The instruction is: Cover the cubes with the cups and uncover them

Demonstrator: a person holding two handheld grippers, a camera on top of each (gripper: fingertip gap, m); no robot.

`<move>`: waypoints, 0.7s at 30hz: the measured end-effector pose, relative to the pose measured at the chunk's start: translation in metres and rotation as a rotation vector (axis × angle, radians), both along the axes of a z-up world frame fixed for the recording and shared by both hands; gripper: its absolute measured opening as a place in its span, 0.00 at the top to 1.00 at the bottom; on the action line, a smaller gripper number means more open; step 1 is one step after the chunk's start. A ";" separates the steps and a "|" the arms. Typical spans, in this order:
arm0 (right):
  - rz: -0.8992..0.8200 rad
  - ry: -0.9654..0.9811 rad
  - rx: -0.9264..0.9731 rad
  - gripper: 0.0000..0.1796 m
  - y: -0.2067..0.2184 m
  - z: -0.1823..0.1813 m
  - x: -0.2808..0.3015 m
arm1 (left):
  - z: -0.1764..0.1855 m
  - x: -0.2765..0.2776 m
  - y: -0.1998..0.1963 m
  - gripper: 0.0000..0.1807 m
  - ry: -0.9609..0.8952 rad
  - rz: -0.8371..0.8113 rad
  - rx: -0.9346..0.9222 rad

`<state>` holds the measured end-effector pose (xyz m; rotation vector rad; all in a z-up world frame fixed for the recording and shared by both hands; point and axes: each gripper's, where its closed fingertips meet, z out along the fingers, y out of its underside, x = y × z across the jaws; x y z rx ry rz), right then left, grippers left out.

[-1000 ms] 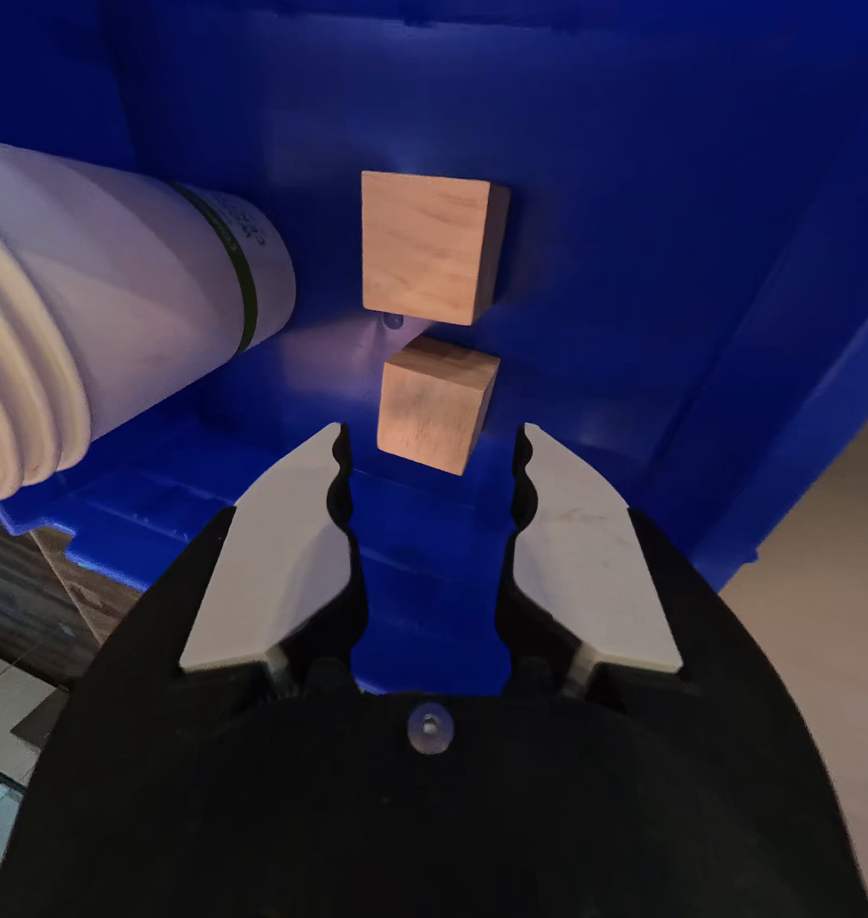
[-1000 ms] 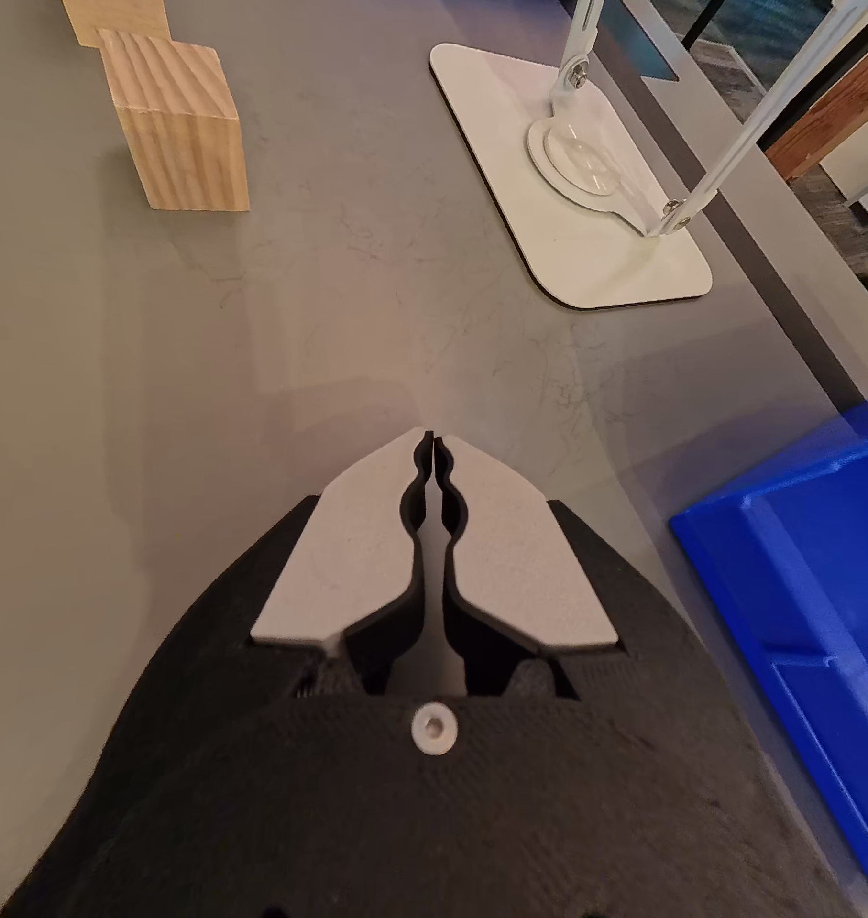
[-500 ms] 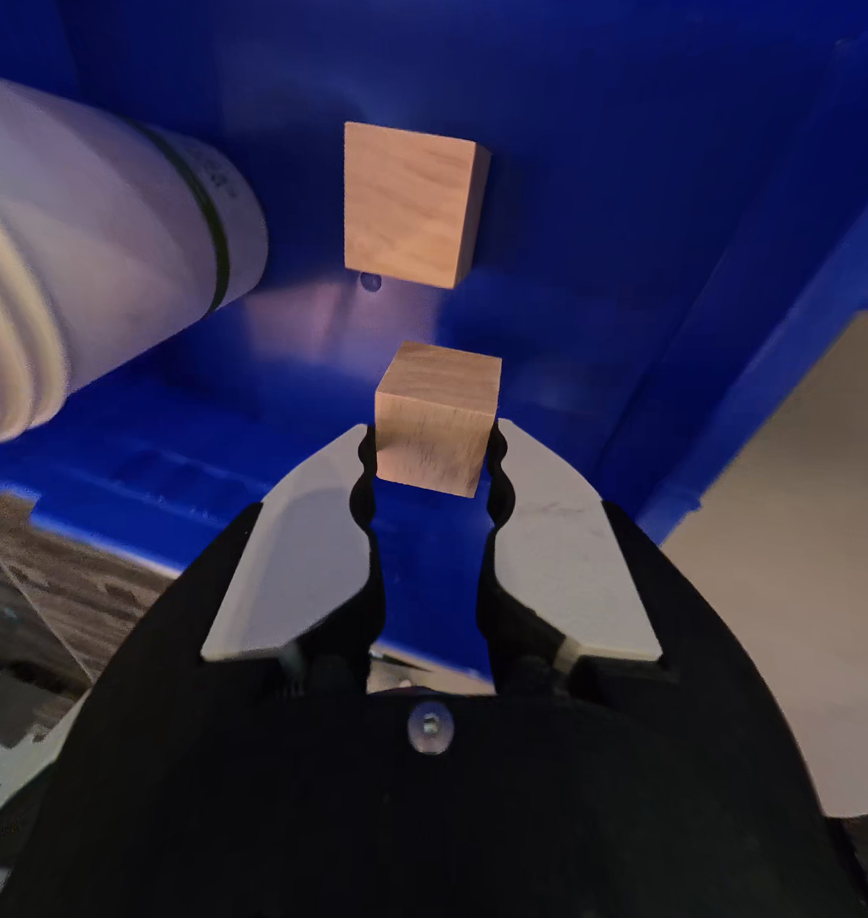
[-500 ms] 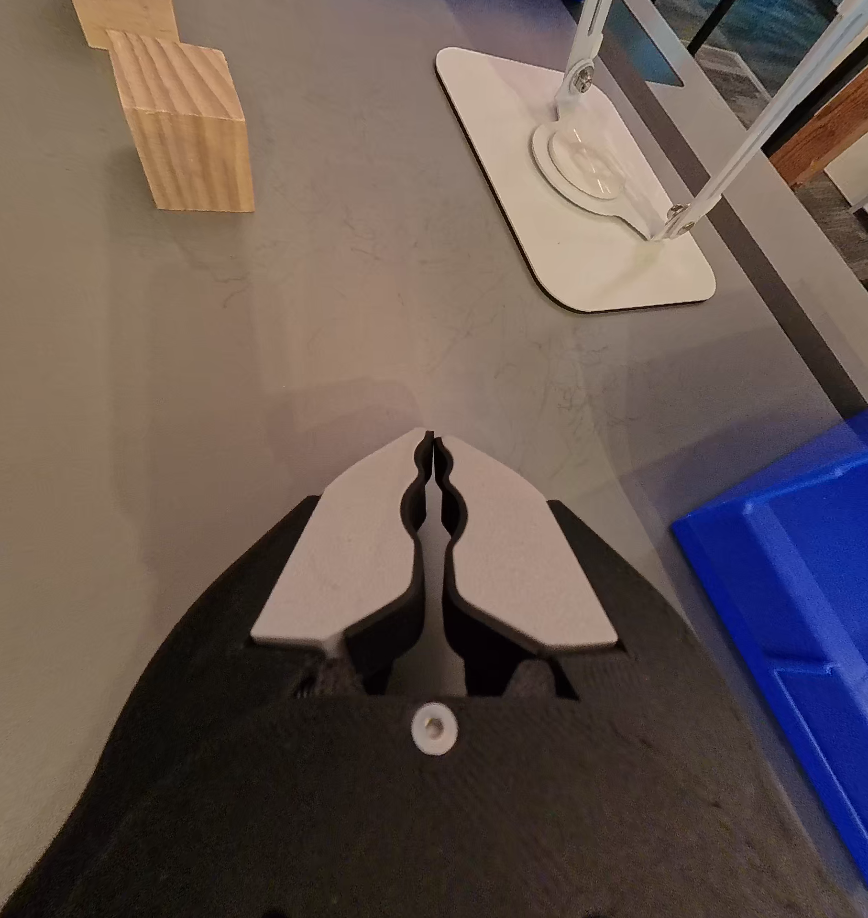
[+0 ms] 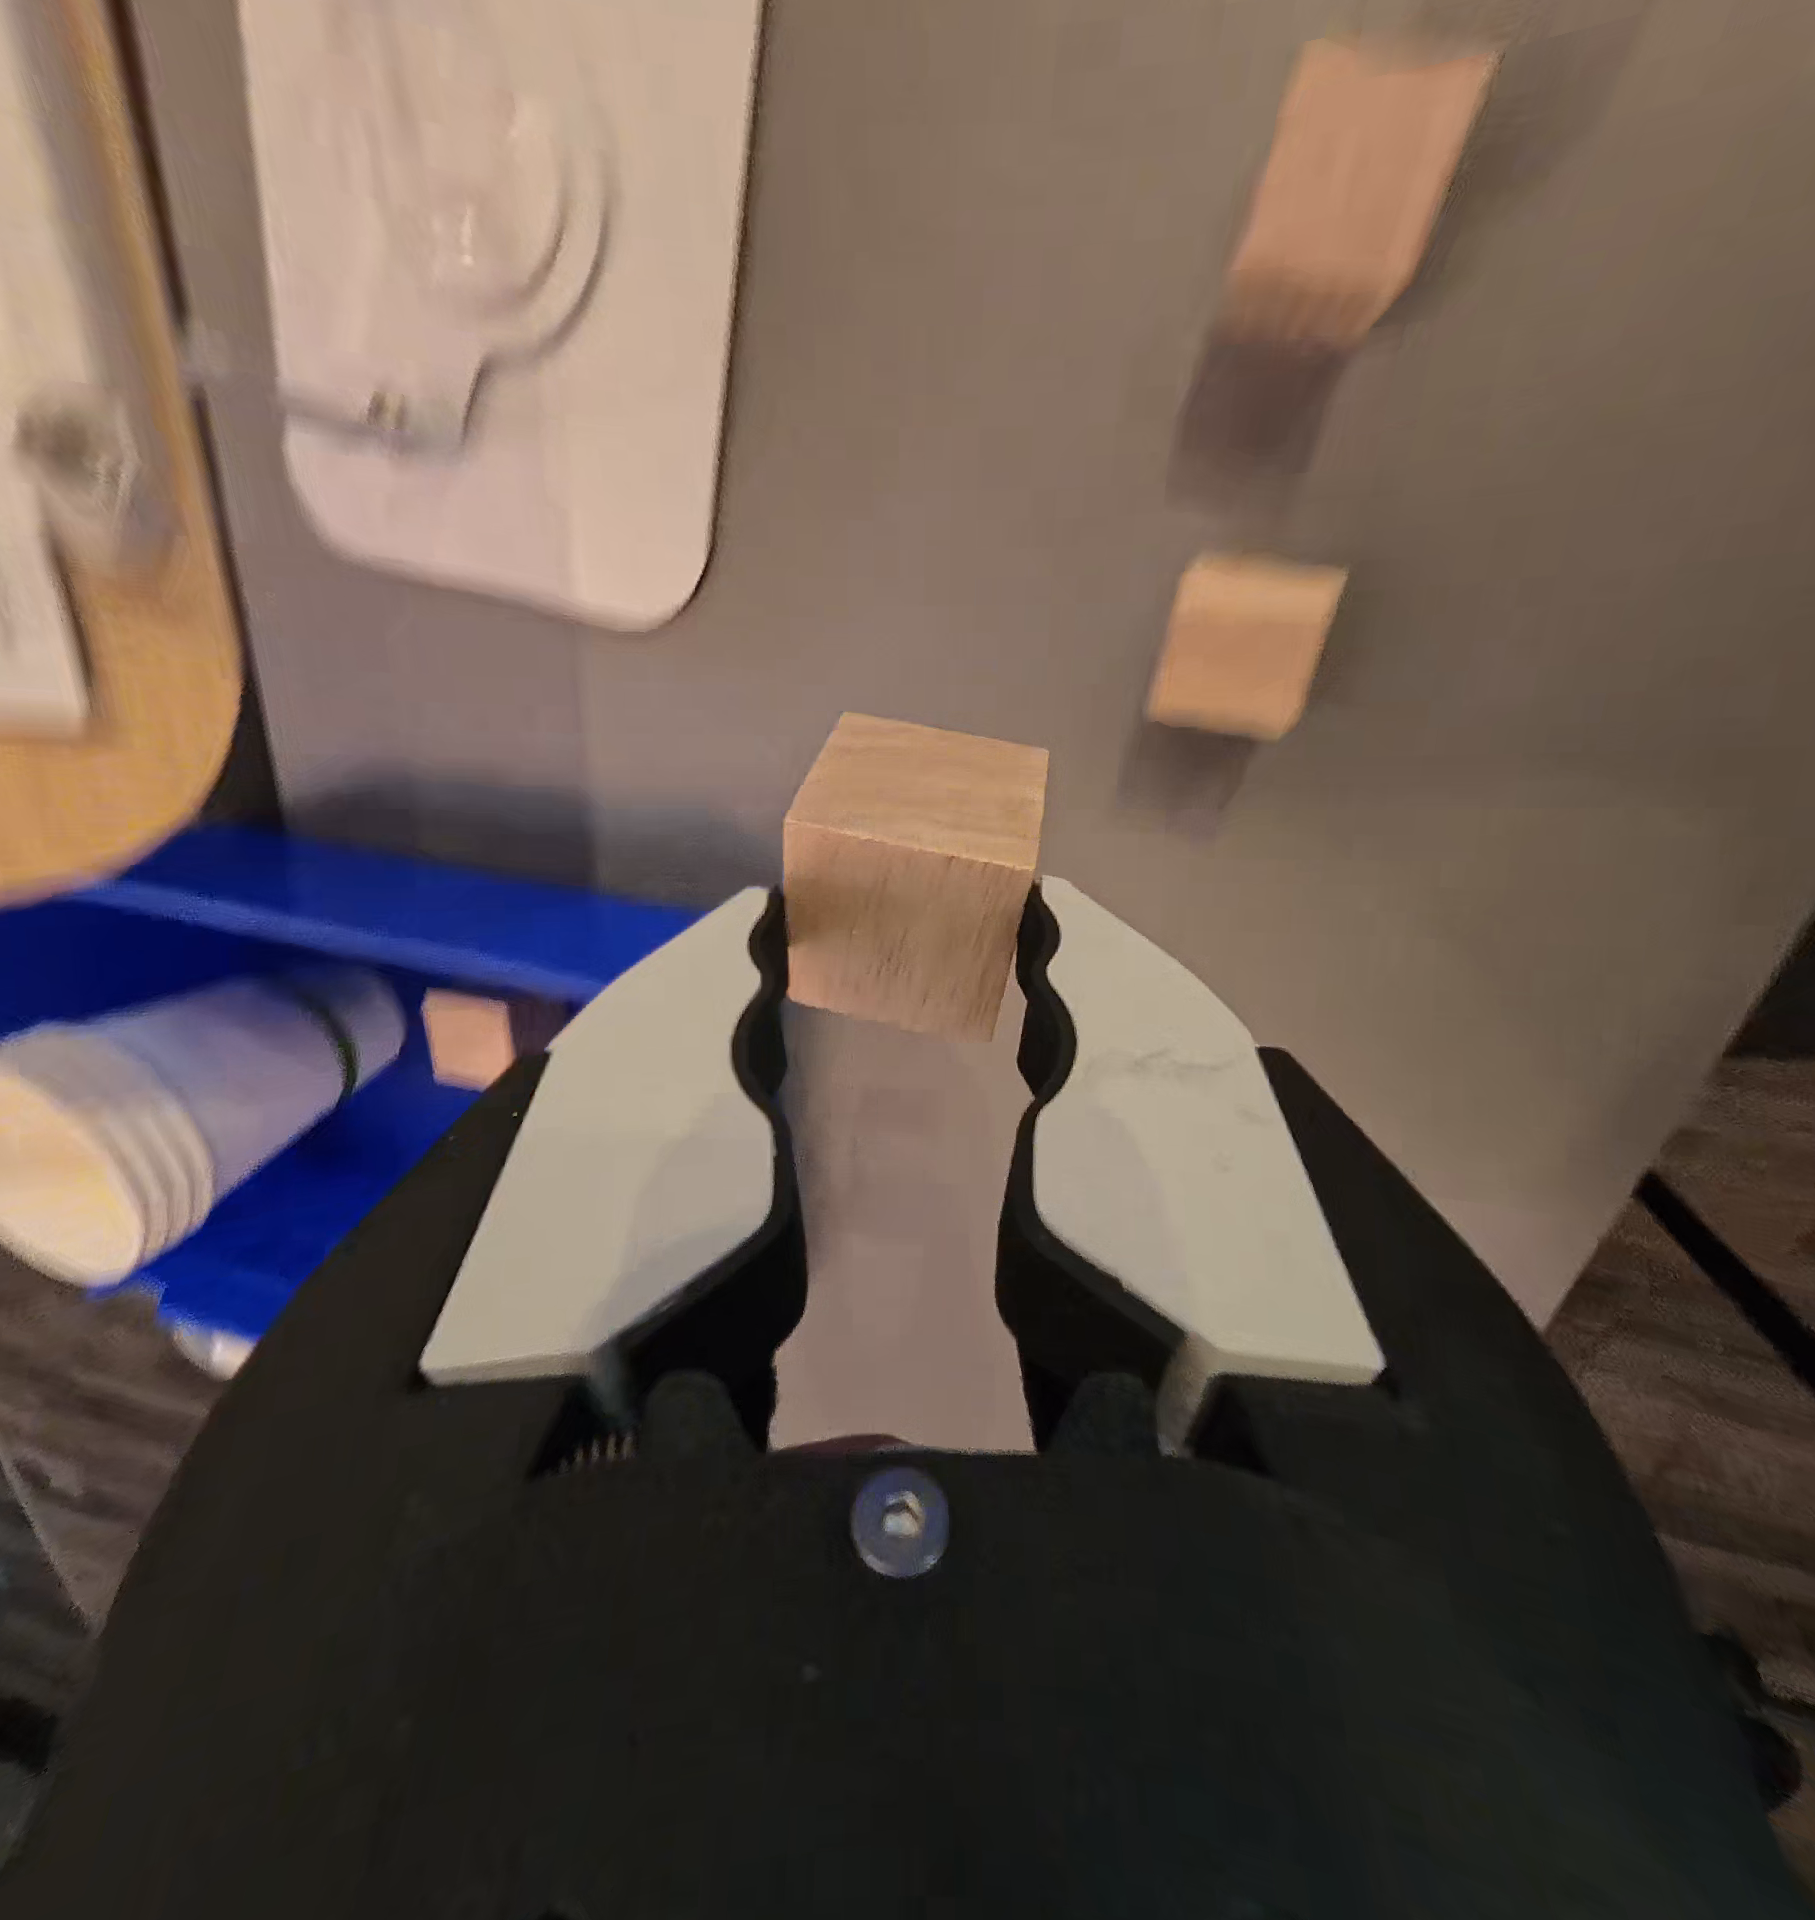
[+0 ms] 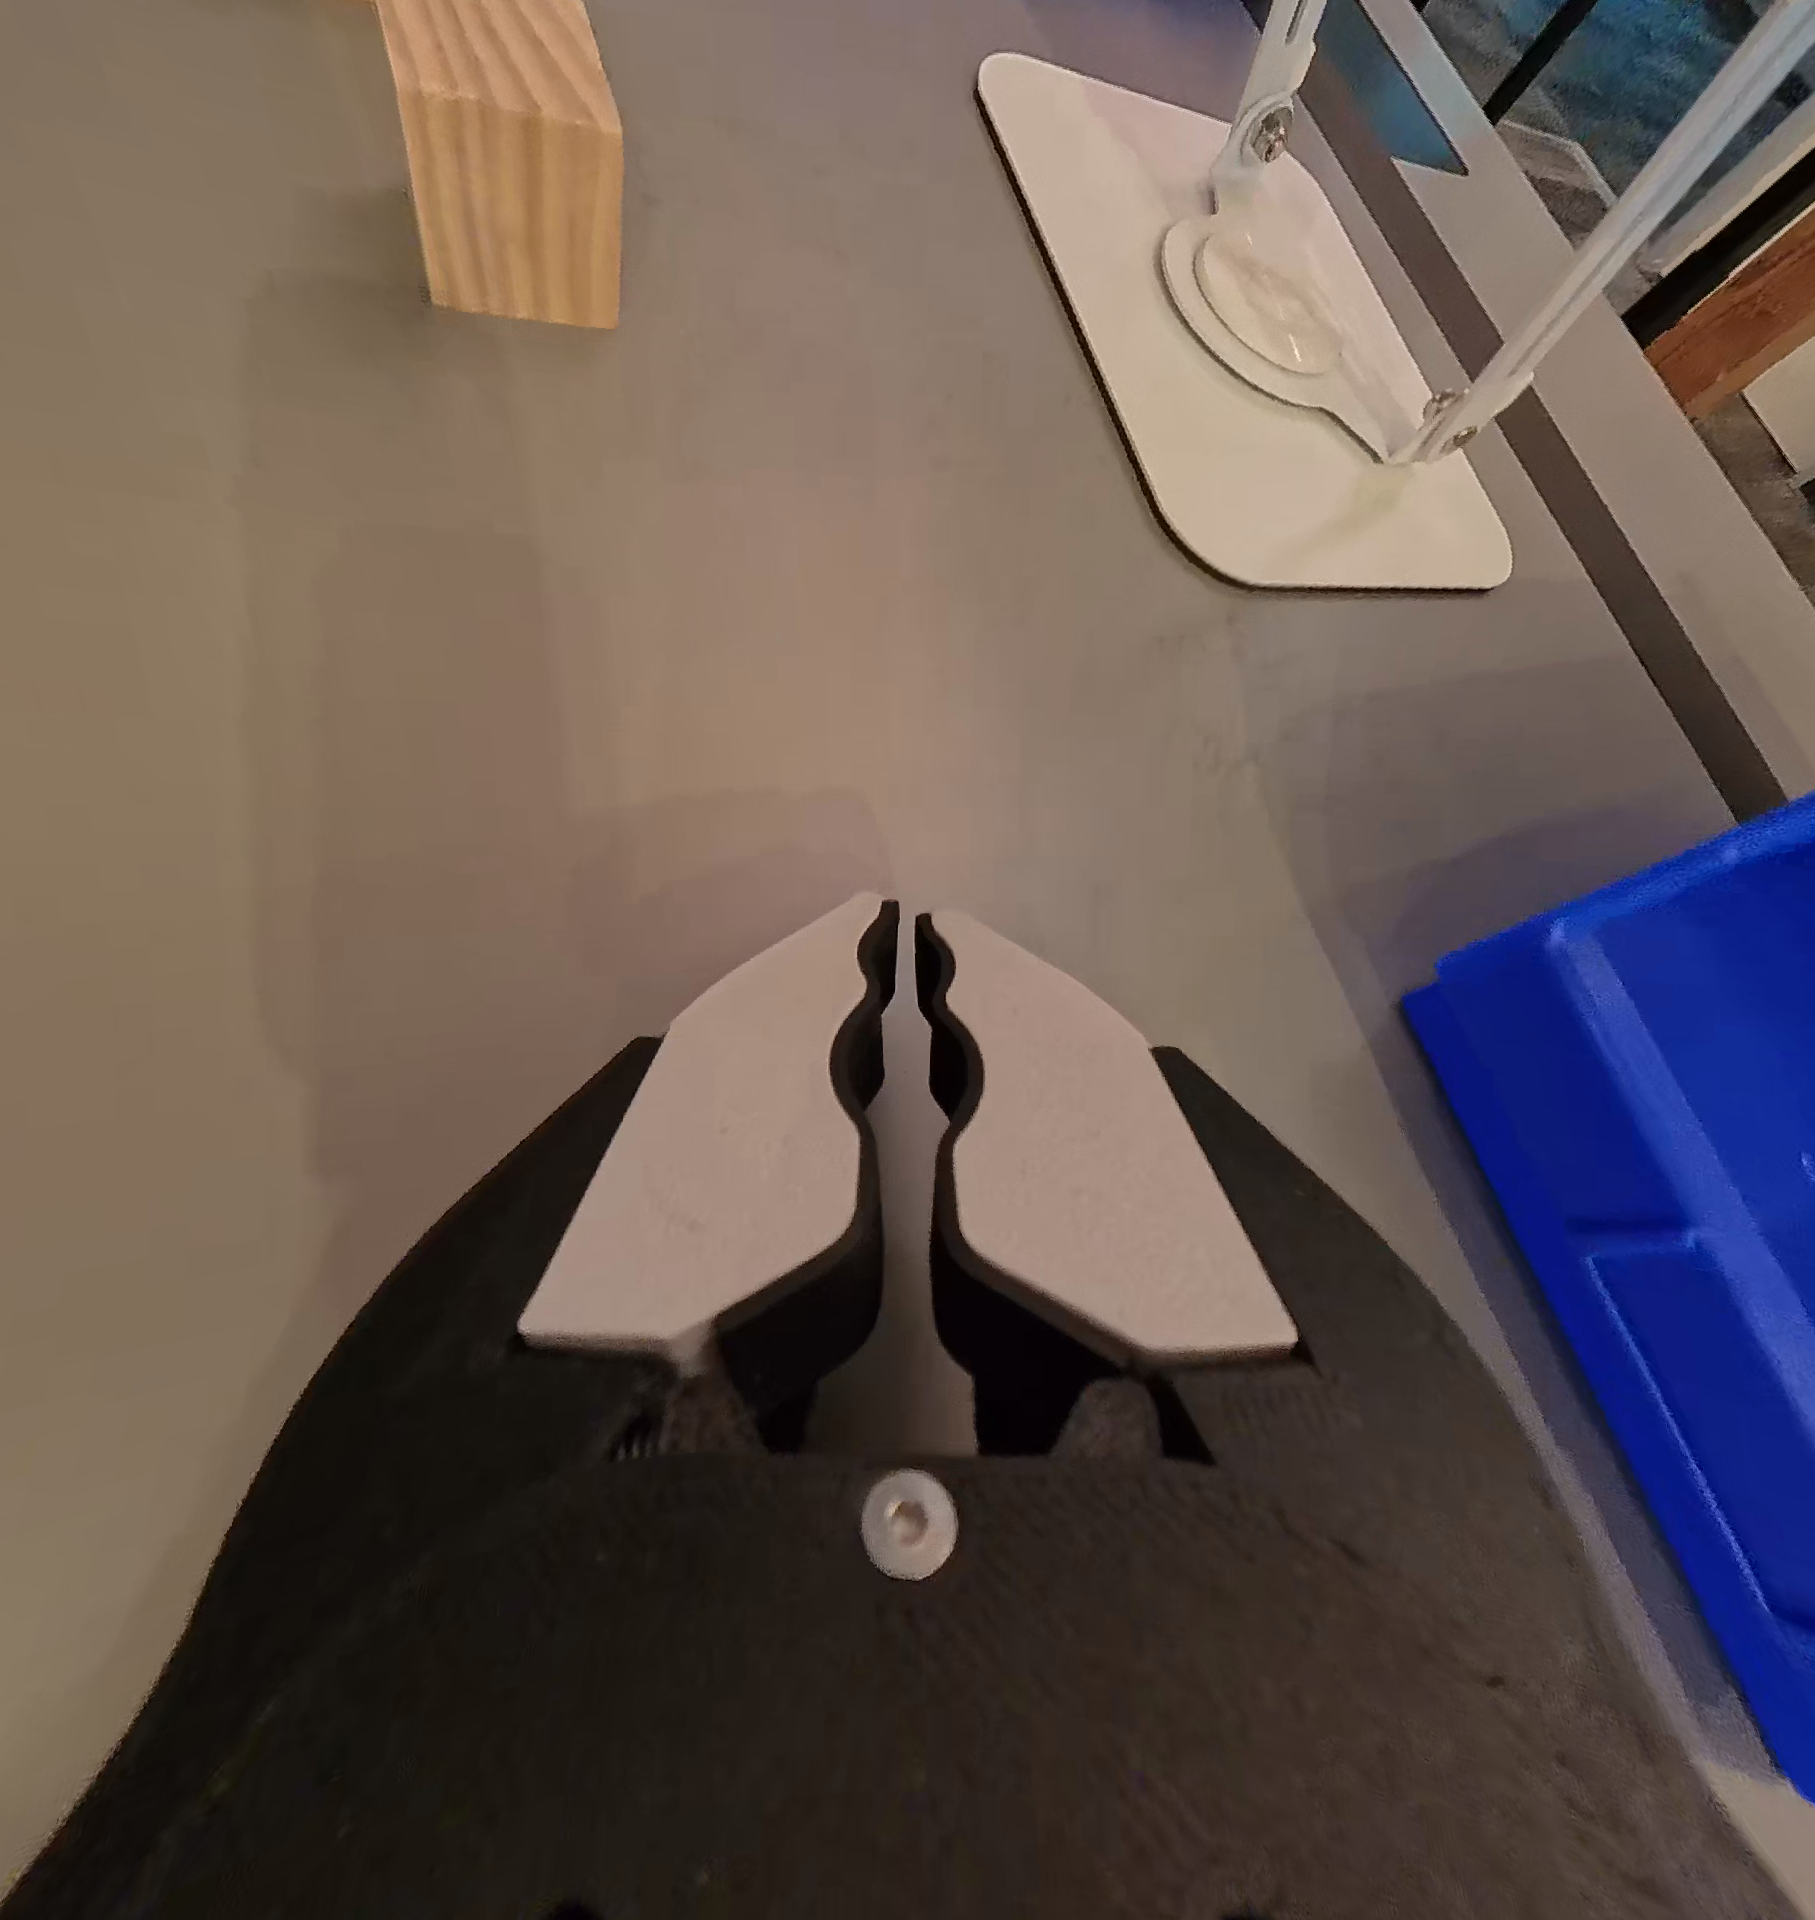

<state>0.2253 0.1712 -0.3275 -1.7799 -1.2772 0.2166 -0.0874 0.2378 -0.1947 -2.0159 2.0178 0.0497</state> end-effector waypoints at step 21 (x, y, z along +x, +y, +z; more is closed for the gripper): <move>-0.023 0.050 0.003 0.99 -0.015 0.007 0.041 | -0.106 0.230 -0.077 0.77 0.035 -0.162 -0.160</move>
